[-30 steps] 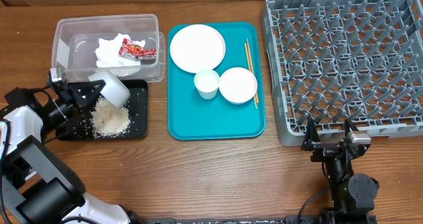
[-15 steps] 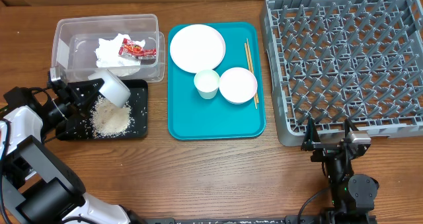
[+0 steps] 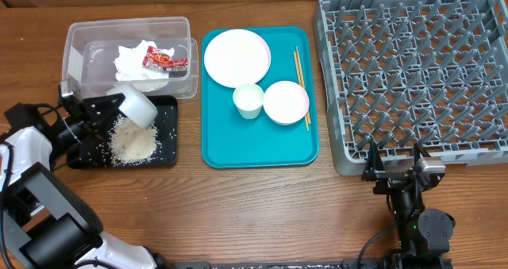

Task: Sort waste into correct bins and load items into the dishwasher
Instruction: 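Carry the empty bowl back and set it on the teal tray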

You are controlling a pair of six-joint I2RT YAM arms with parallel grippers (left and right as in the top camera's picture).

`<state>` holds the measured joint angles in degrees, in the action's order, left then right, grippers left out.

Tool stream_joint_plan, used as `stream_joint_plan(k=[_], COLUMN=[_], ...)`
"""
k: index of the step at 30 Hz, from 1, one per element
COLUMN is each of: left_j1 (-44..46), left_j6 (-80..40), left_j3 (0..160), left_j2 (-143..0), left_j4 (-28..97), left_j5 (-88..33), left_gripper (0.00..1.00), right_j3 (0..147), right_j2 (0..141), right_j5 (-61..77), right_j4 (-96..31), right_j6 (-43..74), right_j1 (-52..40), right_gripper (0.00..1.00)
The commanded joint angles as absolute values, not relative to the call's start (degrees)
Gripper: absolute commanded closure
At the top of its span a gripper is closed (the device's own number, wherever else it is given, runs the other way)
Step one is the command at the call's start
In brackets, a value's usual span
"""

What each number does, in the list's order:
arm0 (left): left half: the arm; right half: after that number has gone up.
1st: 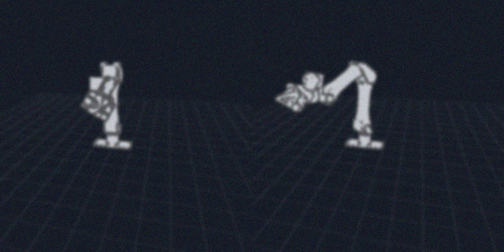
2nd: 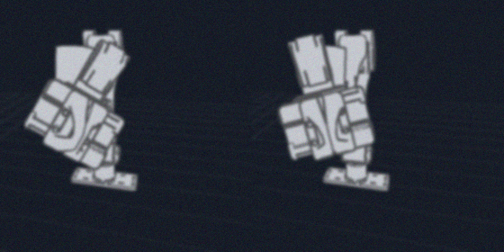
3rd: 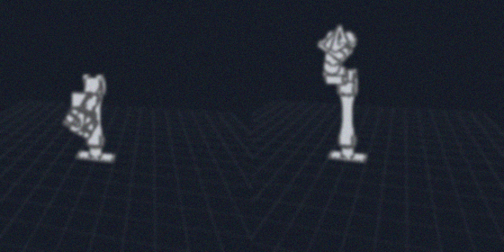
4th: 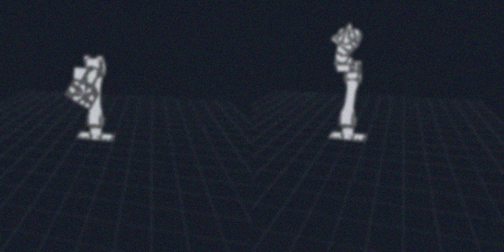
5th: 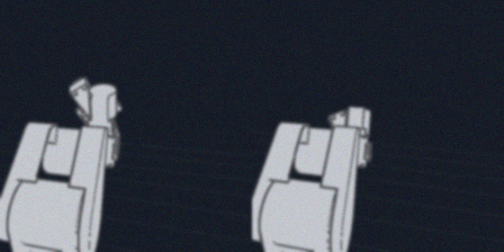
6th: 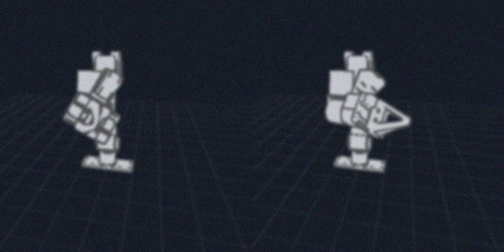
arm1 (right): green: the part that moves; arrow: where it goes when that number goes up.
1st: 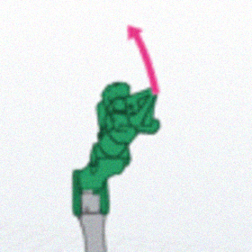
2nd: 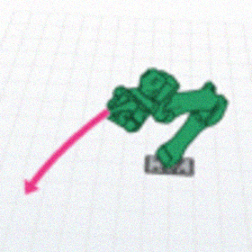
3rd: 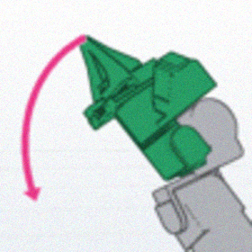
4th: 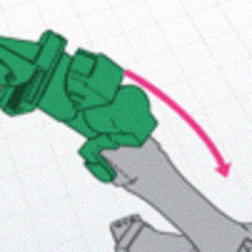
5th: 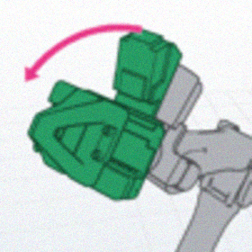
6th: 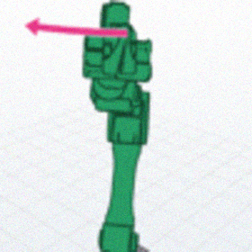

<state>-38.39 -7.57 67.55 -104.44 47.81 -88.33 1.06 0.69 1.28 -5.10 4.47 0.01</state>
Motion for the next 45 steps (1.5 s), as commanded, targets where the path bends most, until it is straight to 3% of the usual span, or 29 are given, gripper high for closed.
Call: stream_joint_plan(k=[1,10,19,27,40,42,45], left_j1=[-33.39,-8.38,16.34,24.1,26.33,26.33,26.33], left_j6=[-7.14,-13.93,-14.04,-15.9,-16.97,-16.97,-16.95], left_j3=[70.67,77.14,77.06,77.03,77.03,77.03,77.06], left_j2=[-99.94,-87.92,-93.54,-98.35,-107.81,-107.87,-107.85], left_j4=[49.1,48.51,47.7,49.23,52.58,52.58,52.6], left_j5=[-82.76,-42.13,-8.56,-1.43,0.45,0.4,0.01], left_gripper=[0.96,0.96,0.96,0.96,0.96,0.79,0.45], right_j3=[0.45,0.45,0.45,0.45,0.45,0.45,0.45], right_j2=[0.16,0.16,0.16,0.16,0.16,0.16,0.16], right_j5=[1.32,1.32,1.32,1.32,1.32,1.32,1.32], right_j4=[-4.69,-4.69,-4.69,-4.69,-4.69,-4.69,-4.69], right_j6=[4.51,4.54,4.51,4.51,4.54,4.54,4.51], right_j1=[0.38,0.38,0.38,0.38,0.38,0.38,0.38], right_gripper=[0.0,0.0,0.0,0.0,0.0,0.0,0.0])
